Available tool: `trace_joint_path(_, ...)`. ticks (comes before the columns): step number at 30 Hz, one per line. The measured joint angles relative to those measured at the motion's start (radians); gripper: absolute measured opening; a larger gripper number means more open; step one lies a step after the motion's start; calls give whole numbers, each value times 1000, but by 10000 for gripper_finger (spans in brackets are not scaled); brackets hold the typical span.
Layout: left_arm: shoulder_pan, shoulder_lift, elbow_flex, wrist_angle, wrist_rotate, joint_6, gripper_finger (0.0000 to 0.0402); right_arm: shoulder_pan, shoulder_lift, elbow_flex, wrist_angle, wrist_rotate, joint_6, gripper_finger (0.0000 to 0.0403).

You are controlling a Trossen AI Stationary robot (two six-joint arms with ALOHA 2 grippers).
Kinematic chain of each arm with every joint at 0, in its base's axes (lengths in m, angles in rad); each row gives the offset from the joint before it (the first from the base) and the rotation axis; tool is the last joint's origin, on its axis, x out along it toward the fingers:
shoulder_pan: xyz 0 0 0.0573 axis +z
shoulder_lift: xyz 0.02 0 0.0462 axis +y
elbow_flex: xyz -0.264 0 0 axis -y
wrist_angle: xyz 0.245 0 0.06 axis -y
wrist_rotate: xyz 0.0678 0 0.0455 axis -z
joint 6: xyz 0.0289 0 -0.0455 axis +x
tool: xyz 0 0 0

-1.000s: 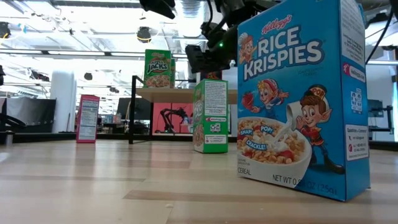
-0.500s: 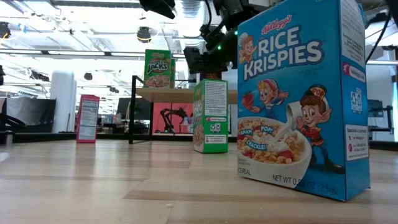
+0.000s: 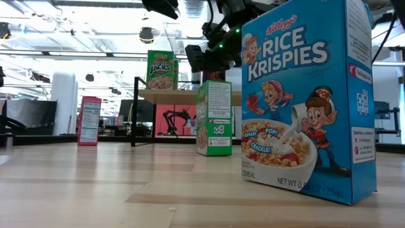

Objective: Stack cereal on shelf
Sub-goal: Put the bottom left red cereal box on the shelf, then put the right blue cereal box on the shelf aligned with the other blue cereal box

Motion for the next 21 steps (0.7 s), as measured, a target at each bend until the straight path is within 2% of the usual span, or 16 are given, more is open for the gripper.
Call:
trace_joint_path(12, 0, 0, 0, 0, 0, -1, 313, 9, 13, 2, -15, -1, -10, 256)
trace_joint_path(21, 0, 0, 0, -3, 0, -21, 313, 74, -73, 1, -120, 0, -44, 256)
